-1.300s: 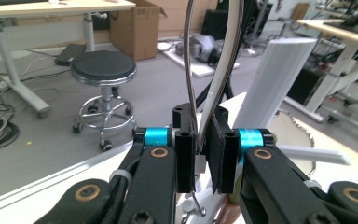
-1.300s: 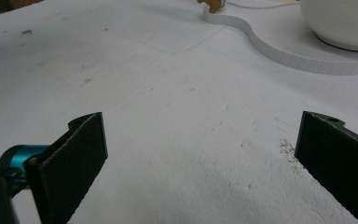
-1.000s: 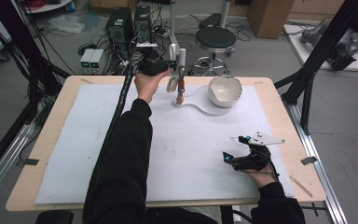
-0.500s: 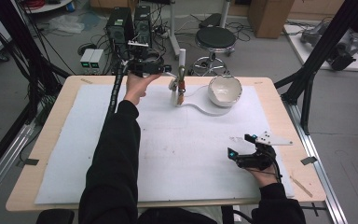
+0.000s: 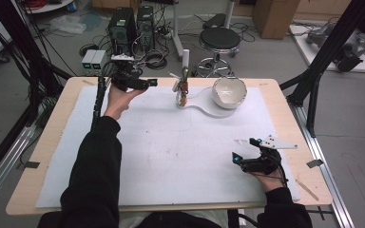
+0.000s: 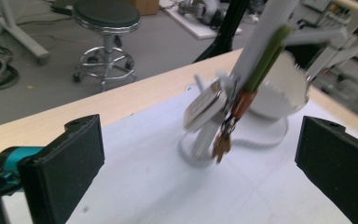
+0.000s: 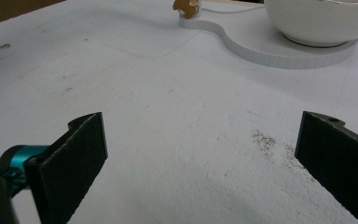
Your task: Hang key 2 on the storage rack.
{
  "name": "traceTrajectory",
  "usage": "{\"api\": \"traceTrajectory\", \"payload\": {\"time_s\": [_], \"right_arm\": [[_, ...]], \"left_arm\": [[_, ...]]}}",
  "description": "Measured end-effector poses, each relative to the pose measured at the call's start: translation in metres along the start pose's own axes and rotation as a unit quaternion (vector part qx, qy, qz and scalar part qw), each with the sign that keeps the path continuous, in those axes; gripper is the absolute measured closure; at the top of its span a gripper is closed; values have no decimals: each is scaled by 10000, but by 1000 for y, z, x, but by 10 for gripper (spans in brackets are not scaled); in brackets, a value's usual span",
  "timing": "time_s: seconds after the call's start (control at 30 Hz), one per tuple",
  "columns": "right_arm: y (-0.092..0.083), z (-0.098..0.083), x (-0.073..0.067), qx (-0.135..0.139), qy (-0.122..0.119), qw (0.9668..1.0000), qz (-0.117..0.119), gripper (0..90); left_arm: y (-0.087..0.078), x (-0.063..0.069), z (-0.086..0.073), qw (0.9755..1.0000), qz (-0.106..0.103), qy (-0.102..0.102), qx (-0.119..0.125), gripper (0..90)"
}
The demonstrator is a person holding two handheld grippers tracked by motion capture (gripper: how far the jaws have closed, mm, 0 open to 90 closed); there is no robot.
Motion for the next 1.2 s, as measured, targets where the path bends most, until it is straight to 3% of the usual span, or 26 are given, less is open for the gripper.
{"api": "traceTrajectory", "payload": {"time_s": [0.07,0.2,0.23,0.33,0.37,0.7,1.2], "right_arm": [[0,0,0,-26,16,10000,14,13],[1,0,-1,-19,-24,10000,19,13],[0,-1,-1,-40,-10,10000,27,13],[0,-1,-2,-65,-22,10000,39,13],[0,-2,-2,-56,-31,10000,41,13],[0,-3,-2,-72,-80,9999,29,13],[1,-4,-1,-105,-130,9999,-45,13]], "left_arm": [[-10,2,-13,9999,40,81,-104,17],[-20,5,-22,9999,24,101,-116,16],[-26,7,-26,9997,49,214,-145,17],[-32,7,-31,9993,104,247,-253,18],[-37,6,-35,9995,96,153,-266,18],[-56,5,-58,9990,122,81,-420,18],[-105,4,-114,9991,299,-209,-212,18]]}}
Point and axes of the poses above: each handheld gripper's, and its own axes: y roughly forward along the jaws, z roughly out of its top, x roughly to its right, the point moved 5 cm from there along y, roughly forward along the jaws, and after that the axes turned 15 degrees about -z, right-handed, at the moved point
